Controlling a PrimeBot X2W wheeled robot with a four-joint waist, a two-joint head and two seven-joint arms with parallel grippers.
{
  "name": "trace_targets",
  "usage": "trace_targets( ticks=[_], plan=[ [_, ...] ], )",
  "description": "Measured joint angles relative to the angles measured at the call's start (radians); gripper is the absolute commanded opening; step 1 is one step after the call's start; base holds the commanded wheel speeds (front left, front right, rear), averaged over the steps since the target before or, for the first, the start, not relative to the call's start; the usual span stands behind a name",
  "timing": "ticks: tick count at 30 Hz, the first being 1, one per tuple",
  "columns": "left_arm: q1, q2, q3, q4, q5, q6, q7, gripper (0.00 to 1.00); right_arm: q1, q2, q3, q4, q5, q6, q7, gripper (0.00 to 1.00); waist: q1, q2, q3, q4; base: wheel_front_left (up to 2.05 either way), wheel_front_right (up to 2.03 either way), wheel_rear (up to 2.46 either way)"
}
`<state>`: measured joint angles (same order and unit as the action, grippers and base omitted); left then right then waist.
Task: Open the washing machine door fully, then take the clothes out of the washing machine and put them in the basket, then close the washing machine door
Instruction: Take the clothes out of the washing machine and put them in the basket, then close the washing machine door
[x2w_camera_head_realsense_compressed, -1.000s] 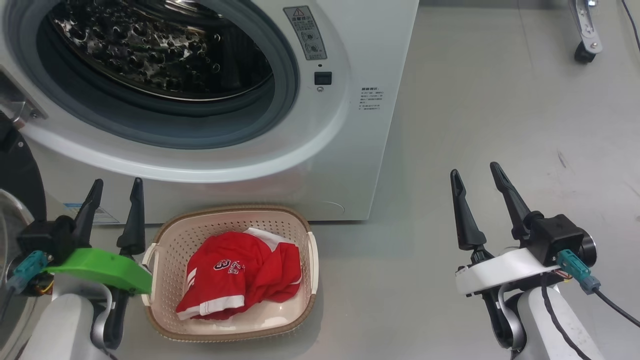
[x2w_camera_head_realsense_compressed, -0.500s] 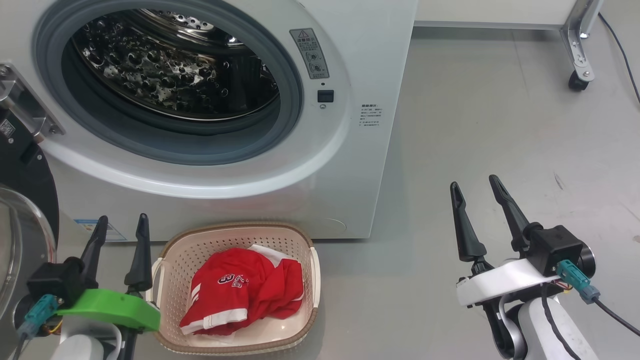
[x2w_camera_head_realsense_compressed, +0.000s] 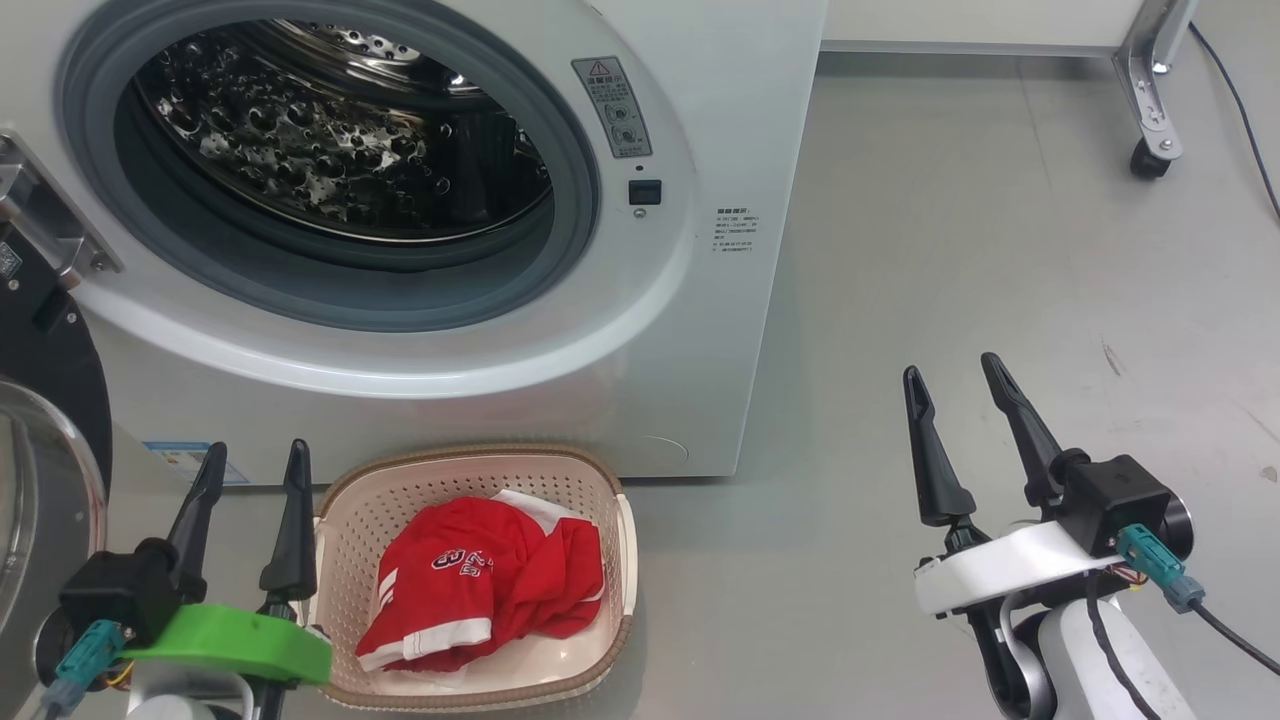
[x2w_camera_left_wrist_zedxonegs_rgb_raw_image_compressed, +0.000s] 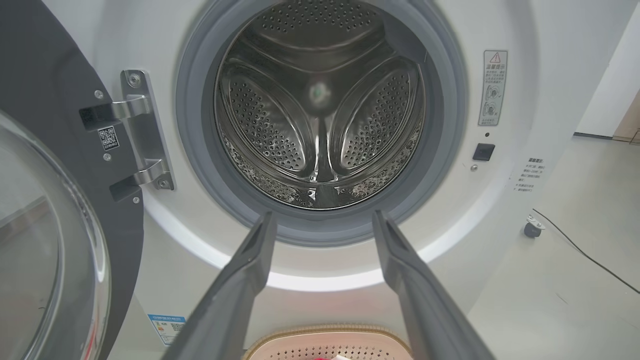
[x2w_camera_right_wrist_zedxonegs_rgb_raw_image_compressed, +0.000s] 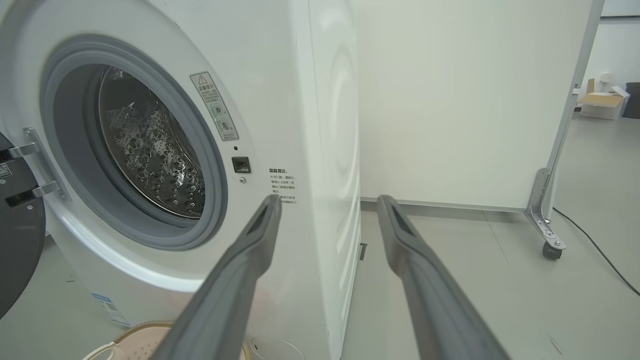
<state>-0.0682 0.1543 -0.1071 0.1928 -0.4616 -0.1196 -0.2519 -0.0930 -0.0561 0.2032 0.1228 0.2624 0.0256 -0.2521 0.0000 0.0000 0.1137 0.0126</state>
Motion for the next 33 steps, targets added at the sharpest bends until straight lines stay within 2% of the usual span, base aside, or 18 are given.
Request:
trace_targets(
  ticks=[33],
  plan=[
    [0.053, -0.014, 0.007, -0.078, 0.054, 0.0, 0.0, 1.0, 0.0, 0.0, -0.005, -0.009, 0.0, 0.003, 0.0, 1.0, 0.0, 0.0, 0.011, 0.0, 0.0, 0.0, 0.0]
  ],
)
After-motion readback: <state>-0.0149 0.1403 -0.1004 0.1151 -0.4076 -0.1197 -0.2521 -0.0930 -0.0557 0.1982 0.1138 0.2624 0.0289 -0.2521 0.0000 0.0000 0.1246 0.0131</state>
